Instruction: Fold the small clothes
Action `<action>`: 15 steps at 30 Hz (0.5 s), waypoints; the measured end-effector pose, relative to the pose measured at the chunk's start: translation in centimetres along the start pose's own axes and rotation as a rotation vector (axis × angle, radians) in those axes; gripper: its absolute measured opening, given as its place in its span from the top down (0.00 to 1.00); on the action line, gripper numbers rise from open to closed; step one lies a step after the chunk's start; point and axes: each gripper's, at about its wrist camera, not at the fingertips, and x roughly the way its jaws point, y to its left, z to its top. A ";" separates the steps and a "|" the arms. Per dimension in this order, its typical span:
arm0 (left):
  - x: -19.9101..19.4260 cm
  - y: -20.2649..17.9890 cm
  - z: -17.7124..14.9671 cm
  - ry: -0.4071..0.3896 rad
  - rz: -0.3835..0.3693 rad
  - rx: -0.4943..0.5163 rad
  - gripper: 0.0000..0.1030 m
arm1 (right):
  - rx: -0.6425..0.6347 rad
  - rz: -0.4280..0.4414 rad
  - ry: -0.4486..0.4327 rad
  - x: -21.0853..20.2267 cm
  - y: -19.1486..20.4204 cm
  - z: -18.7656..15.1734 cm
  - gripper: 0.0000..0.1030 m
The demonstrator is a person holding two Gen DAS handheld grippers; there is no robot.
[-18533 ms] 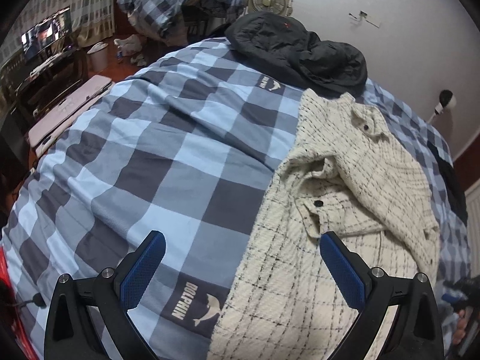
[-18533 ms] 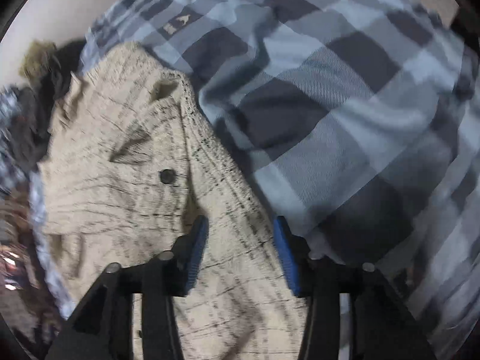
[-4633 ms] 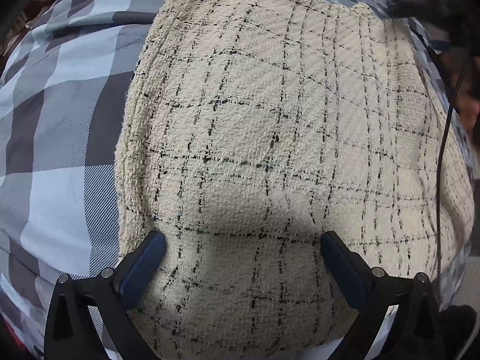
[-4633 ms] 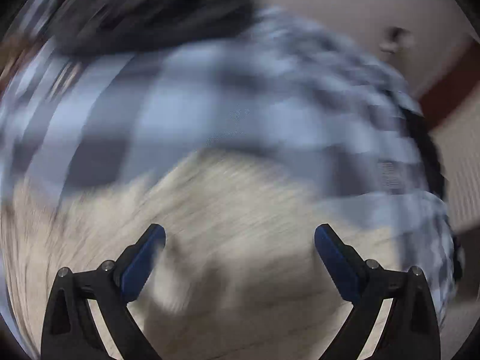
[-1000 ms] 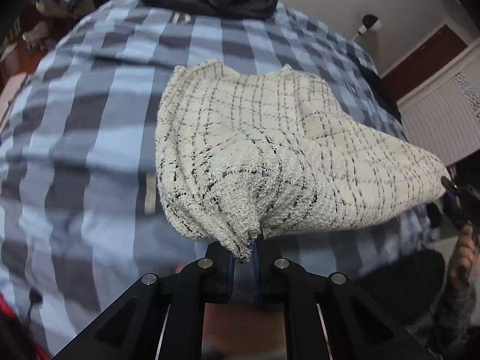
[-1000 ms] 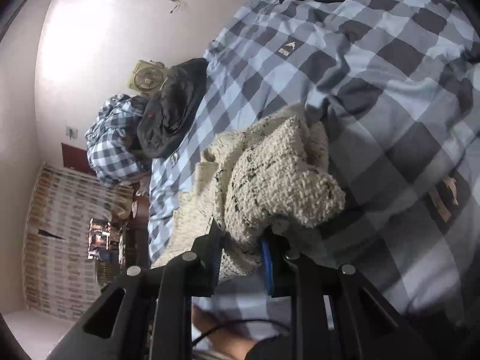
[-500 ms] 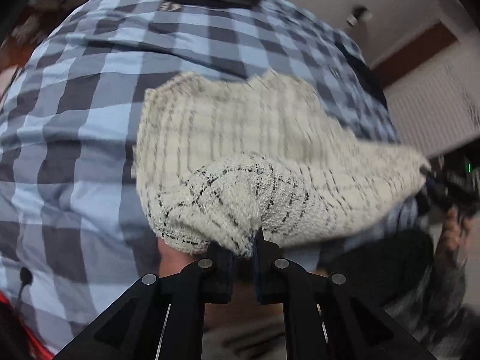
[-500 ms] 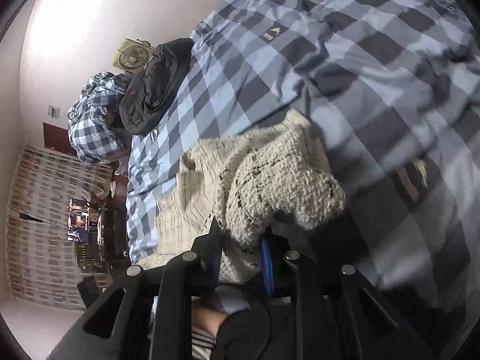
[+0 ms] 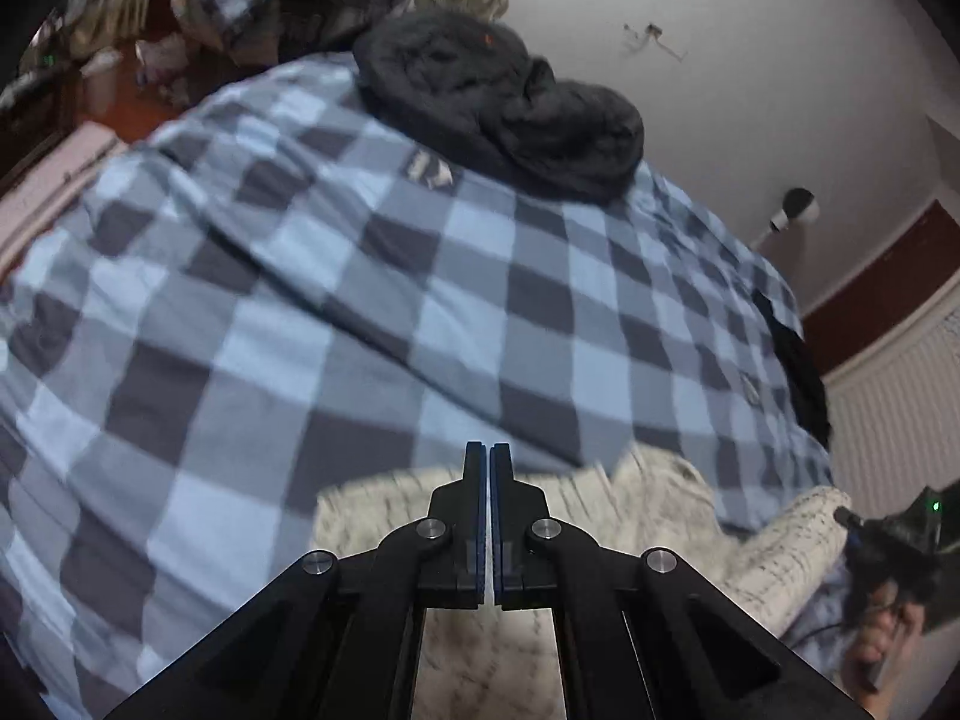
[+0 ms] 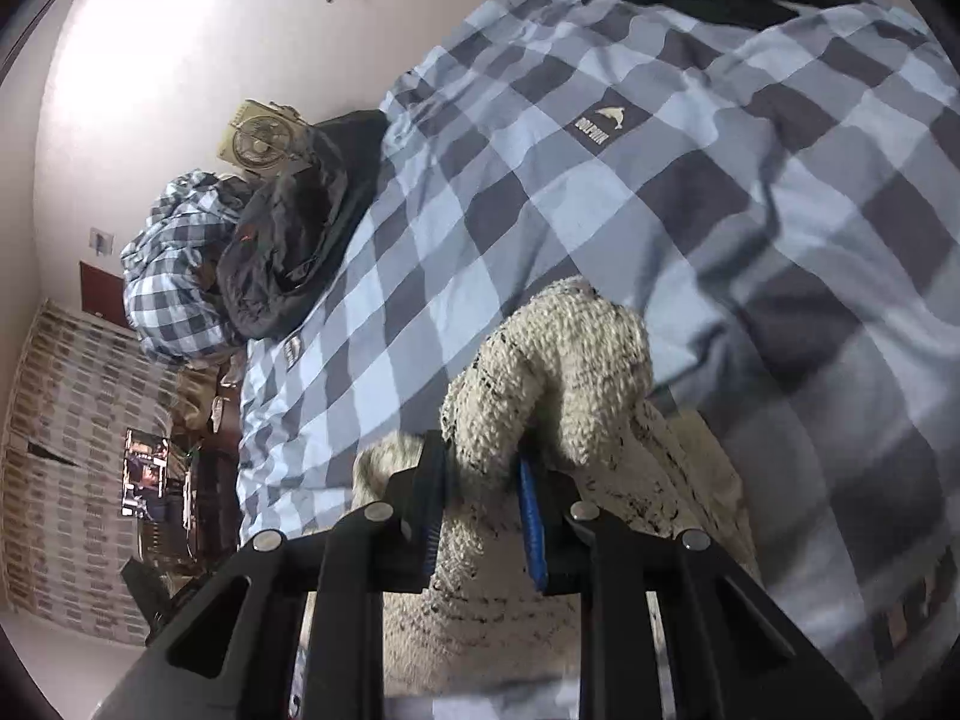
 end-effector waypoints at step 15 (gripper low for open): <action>0.2 -1.4 -5.3 0.166 0.080 0.135 0.99 | 0.166 -0.052 -0.015 5.6 -4.5 0.5 0.69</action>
